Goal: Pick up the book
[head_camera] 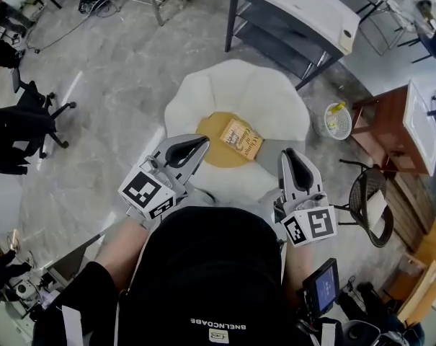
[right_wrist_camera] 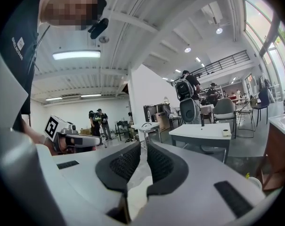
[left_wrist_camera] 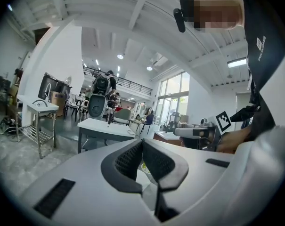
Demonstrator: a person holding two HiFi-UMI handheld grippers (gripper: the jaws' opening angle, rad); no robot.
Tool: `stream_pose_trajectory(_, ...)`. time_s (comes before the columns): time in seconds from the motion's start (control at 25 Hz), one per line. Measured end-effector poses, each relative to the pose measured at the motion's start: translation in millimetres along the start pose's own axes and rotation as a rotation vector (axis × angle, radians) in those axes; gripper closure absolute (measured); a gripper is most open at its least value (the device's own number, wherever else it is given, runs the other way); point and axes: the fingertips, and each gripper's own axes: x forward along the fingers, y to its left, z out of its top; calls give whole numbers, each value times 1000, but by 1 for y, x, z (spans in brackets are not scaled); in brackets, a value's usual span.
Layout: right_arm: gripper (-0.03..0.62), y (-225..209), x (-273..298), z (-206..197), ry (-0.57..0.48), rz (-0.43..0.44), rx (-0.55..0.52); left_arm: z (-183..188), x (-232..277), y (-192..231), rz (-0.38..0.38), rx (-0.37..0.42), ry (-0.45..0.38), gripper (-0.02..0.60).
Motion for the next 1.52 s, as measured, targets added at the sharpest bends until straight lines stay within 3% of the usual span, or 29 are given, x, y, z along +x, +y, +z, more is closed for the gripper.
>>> stream_pose_trajectory(0.32,533,-38,-18,-2,30,50,22,-31,32,-3,92,-123,32,566)
stream_pose_trajectory(0.48,533,-50,-20,-18,66,56,36,-63,41,14,140,-208,69,565)
stream_pose_trajectory(0.68,533,-66,-25,-40,116,47,68,-106,56,29,169,-249,140,565)
stream_pose_trajectory(1.12,533,-103,-21,-107,243,3,98,-219,109,64,158,-348,278,557)
stream_pose_trajectory(1.52,533,-116,-8,-184,326,-65,214,-337,153,111,111,-426,417,439)
